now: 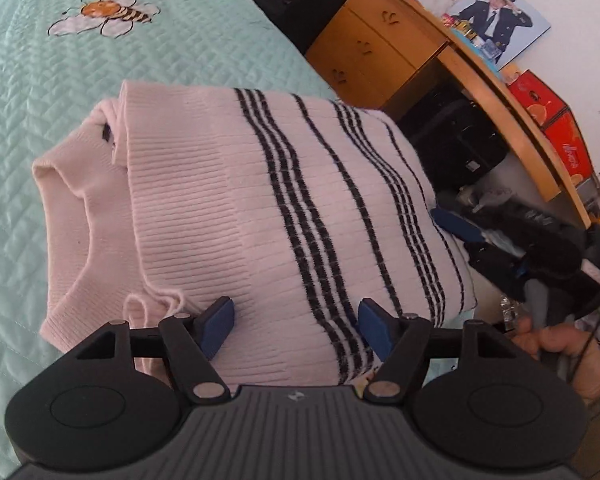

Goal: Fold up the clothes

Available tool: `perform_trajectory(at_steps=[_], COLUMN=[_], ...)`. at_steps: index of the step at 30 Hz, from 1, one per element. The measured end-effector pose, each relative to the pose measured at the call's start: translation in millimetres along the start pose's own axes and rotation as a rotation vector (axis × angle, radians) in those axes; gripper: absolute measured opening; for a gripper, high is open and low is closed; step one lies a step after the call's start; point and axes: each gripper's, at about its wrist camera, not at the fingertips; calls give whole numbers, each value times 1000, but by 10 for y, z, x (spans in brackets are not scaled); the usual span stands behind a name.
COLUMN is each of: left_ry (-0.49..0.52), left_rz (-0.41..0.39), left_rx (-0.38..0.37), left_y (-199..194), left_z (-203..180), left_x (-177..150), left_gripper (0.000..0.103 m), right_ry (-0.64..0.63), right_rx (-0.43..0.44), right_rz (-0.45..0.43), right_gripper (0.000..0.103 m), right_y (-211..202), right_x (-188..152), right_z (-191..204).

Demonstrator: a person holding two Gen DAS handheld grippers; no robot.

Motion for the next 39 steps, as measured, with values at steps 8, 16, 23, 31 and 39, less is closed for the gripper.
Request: perform_trajectory(at_steps=[8, 16, 23, 31, 39], left_ry=[-18, 49, 61, 78, 261], left_rz=[-98, -101, 6, 138, 204], left_rx=[4, 70, -22, -214, -183], left_y=[-305, -160, 240, 495, 573], left_z=[353, 1067, 1480, 1623, 1467], left_x=[314, 985, 1208, 1245, 1324], left_gripper=[70, 71, 71, 84, 92], right_ry=[33, 244, 394, 419, 431], right_rx=[57, 88, 86, 146, 138], right_rz=[-113, -263, -241, -193, -219], right_gripper=[70, 84, 84, 85, 85], right_y=[-156, -523, -246, -127, -169], right_x=[-221, -823, -832, -772, -758], right_z=[16, -315, -674, -789, -771])
Point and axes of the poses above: each gripper's, at about its wrist camera, not at the fingertips, and y roughly the way its jaws point, z to its left, x to its top, and after that the axes turned 12 degrees about y, right-handed
